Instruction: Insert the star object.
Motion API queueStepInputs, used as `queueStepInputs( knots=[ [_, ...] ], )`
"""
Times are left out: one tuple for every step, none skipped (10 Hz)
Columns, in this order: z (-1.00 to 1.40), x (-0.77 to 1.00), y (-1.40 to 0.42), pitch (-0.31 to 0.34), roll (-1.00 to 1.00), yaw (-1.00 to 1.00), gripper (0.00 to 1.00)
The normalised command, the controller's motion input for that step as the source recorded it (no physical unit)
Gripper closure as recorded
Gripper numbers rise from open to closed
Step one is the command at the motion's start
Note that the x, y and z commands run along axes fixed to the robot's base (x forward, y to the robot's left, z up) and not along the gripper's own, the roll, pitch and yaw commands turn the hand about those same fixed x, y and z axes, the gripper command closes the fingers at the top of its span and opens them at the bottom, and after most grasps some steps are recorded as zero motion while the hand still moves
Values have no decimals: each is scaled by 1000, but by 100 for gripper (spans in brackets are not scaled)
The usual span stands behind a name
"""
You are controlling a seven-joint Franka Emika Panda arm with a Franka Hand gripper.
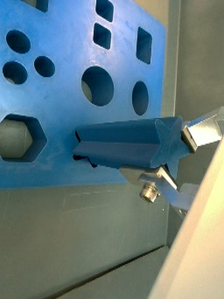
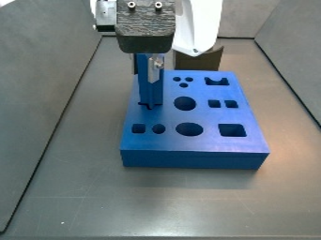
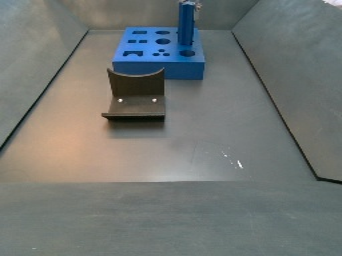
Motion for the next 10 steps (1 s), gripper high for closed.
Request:
queueStepInputs(
  knots=[
    [-514, -63, 0, 4, 0, 0, 100],
    [-489, -9, 0, 10, 0, -17, 100],
    [-466, 0, -49, 0, 0, -40, 100],
    [-454, 0, -77, 0, -1, -6, 100],
    [-443, 0, -80, 0, 0, 0, 100],
    [-443, -31, -109, 0, 0, 0, 100],
    [-451, -31, -100, 0, 0, 0, 100],
    [-514, 0, -69, 0, 0, 0, 100],
    [-583, 0, -17, 0, 0, 0, 100],
    [-606, 11, -20, 0, 0, 0, 100]
  ],
)
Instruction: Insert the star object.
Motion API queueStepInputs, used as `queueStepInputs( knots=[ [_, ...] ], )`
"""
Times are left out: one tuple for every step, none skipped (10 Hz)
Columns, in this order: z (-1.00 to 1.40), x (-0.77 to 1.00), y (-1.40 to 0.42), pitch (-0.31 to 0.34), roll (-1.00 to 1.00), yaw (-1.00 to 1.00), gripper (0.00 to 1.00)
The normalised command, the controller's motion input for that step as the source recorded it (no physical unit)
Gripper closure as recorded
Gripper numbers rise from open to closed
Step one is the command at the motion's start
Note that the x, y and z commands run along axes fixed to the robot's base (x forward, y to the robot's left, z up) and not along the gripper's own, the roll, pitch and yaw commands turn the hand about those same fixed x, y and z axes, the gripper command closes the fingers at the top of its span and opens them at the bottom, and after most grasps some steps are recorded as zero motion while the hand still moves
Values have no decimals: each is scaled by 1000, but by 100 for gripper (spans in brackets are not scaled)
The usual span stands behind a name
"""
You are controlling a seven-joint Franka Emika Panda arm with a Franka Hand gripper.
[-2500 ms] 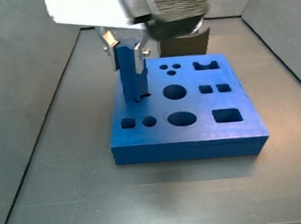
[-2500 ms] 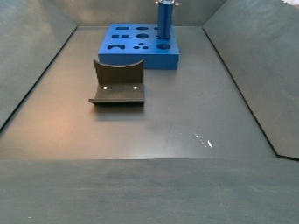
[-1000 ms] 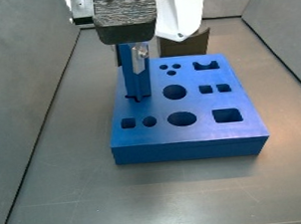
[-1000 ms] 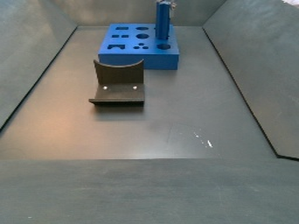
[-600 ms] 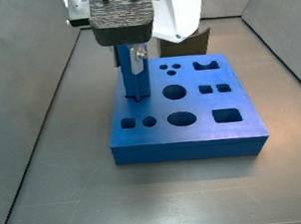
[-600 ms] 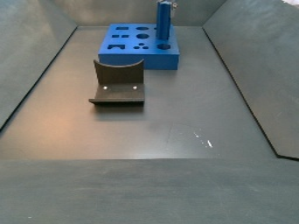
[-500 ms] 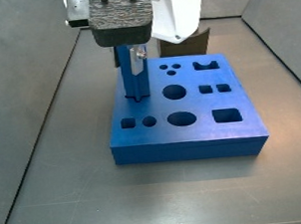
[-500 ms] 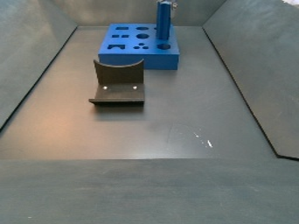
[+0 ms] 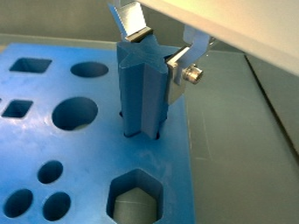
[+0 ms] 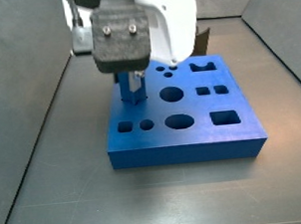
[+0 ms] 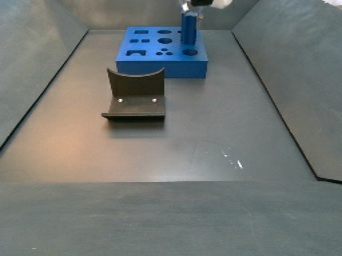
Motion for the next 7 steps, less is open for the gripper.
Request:
queueStepInputs(
  knots=[
    [-609, 57, -9, 0, 0, 0, 100],
    [-634, 60, -23, 0, 7, 0, 100],
    [-683, 80, -46, 0, 39, 0, 100],
    [-717, 69, -60, 0, 57, -14, 100],
    [-717, 0, -23, -44, 19, -9, 100],
    [-163, -17, 17, -107, -59, 0, 100],
    [0, 0, 0, 0, 0, 0, 100]
  ],
)
